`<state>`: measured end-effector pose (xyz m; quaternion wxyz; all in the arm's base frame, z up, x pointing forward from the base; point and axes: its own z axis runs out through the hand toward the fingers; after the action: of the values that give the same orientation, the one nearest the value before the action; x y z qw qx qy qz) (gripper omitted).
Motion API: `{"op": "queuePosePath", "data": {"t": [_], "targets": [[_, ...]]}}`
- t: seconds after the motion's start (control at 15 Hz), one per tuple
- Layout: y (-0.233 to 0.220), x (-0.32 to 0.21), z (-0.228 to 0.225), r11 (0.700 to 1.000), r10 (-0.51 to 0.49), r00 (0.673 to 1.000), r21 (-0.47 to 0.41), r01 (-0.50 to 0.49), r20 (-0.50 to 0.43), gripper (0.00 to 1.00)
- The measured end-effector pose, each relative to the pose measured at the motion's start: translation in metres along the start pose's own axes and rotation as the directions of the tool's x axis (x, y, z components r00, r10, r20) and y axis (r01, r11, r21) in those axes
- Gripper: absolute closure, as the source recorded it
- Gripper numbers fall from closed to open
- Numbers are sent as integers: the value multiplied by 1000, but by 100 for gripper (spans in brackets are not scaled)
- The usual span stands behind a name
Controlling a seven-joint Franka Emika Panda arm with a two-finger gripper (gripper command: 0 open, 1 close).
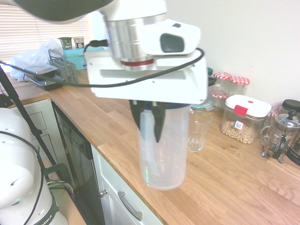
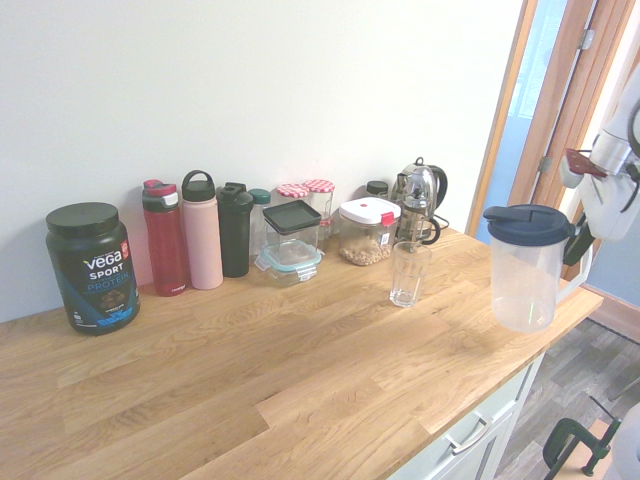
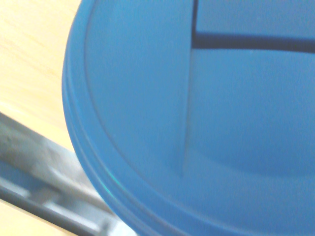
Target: Pour me some water
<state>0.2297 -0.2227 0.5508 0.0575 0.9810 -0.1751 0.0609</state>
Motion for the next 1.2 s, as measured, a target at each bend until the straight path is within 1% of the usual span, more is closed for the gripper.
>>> {"op": "queuePosePath", "data": {"t": [0.07, 0.2, 0.33, 0.47, 0.53, 0.6, 0.67, 0.8, 0.87, 1.0, 1.2], "targets": [[2, 19, -5, 999, -2, 1000, -36, 3, 26, 100], [-12, 62, -11, 991, -21, 996, -131, 31, 82, 100], [-29, 100, 4, 974, -27, 988, -220, 59, 149, 100], [-55, 135, 13, 948, -31, 975, -303, 99, 221, 100], [-72, 149, 16, 931, -33, 966, -344, 124, 257, 100], [-94, 159, 19, 907, -39, 956, -391, 156, 289, 100], [-112, 168, 23, 878, -41, 946, -440, 188, 321, 100], [-130, 178, 30, 816, -30, 927, -527, 239, 374, 100], [-133, 182, 33, 797, -25, 919, -548, 255, 392, 100], [-138, 185, 42, 777, -25, 911, -565, 277, 412, 100], [-146, 188, 50, 767, -28, 907, -573, 289, 421, 100]]}}
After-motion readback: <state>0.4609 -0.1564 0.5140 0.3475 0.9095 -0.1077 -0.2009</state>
